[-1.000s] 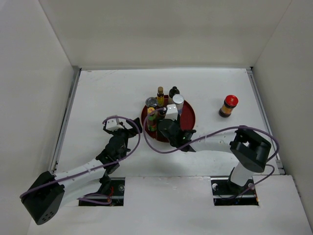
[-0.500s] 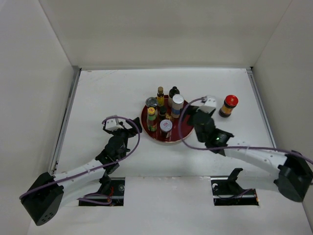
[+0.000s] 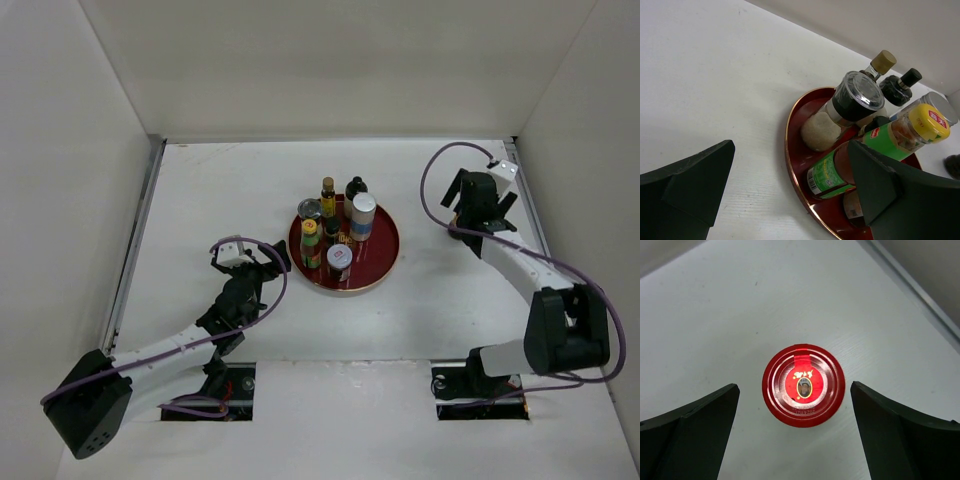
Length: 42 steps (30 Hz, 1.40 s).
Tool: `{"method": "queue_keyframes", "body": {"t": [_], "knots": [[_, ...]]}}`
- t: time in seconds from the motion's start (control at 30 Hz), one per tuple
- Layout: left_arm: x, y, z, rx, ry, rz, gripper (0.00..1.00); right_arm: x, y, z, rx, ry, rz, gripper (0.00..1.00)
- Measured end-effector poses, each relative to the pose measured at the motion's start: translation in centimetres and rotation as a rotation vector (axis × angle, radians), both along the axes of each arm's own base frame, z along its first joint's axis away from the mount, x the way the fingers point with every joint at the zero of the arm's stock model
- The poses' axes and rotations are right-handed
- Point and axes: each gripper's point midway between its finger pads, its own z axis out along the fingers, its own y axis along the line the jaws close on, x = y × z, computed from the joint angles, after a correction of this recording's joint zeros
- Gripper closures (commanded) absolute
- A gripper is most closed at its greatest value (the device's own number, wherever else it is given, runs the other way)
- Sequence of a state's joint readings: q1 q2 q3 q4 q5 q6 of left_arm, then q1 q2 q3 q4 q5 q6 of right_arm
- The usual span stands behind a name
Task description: Organize the condiment bottles
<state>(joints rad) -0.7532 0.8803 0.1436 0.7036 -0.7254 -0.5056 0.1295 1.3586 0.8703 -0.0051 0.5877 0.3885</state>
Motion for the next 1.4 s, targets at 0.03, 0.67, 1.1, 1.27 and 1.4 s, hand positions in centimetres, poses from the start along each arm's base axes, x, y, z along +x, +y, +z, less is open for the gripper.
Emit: {"method": "queue_keyframes", "body": {"t": [0.03, 0.67, 1.1, 1.27, 1.4], "knots": [[0.0, 0.0, 0.0, -0.001, -0.001, 0.000, 0.00, 0.4, 0.1, -0.8, 0.002, 0.025, 0.013, 0.00], [0.0, 0.0, 0.0, -0.001, -0.001, 0.000, 0.00, -0.8, 1.4, -4.4, 0.000, 0.140, 0.088, 0.53], [0.1, 0.4, 0.0, -0.001, -0.001, 0.018, 0.00, -4.4, 17.4, 2.0, 0.017, -0.048, 0.497, 0.54], [0.2, 0.8, 0.0, 0.001, 0.000, 0.038, 0.00, -5.5, 21.8, -2.3, -0.007, 0.057, 0.597, 0.53], [0.3, 1.0, -0.2, 0.002, 0.004, 0.050, 0.00, -5.9, 24.4, -4.6, -0.019, 0.091, 0.652, 0.49]]}}
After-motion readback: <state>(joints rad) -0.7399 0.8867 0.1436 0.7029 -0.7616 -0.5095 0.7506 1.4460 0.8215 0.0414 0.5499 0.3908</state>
